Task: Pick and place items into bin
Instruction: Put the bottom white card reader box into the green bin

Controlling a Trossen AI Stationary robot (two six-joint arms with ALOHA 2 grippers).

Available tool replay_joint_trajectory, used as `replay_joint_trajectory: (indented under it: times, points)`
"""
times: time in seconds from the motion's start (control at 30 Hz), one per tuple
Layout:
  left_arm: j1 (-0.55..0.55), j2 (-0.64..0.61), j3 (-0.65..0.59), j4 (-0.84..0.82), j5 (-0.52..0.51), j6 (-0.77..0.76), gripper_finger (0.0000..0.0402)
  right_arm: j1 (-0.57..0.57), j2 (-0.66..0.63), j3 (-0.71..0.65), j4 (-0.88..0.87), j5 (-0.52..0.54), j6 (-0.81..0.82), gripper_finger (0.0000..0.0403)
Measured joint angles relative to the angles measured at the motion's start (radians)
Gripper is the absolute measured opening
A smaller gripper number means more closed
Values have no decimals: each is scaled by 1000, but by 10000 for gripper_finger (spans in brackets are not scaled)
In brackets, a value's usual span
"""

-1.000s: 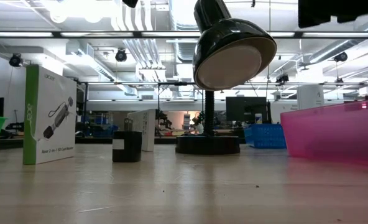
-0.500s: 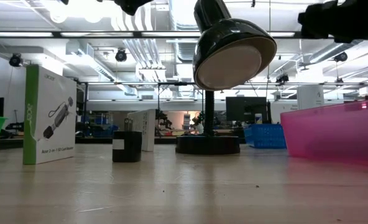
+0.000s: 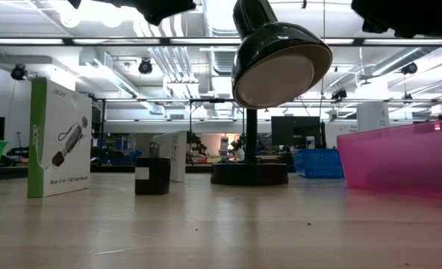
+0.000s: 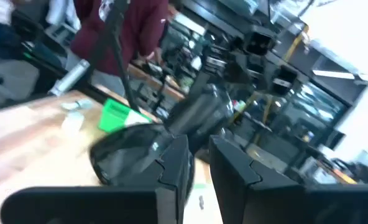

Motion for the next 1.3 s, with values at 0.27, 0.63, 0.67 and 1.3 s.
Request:
replay_joint_trajectory:
  times: [0.27, 0.63, 0.67, 1.3]
  points:
    - [0, 0, -2, -77, 60, -285, 121, 0, 2, -3, -7, 57, -31, 54]
    - [-7, -5, 10, -105, 135, -613, 121, 0, 2, -3, -6, 59, -56, 54]
    - [-8, -5, 10, -121, 135, -638, 121, 0, 2, -3, -6, 59, -57, 54]
    - [-66, -4, 36, -198, 12, -916, 121, 0, 2, -4, -9, 59, -64, 54]
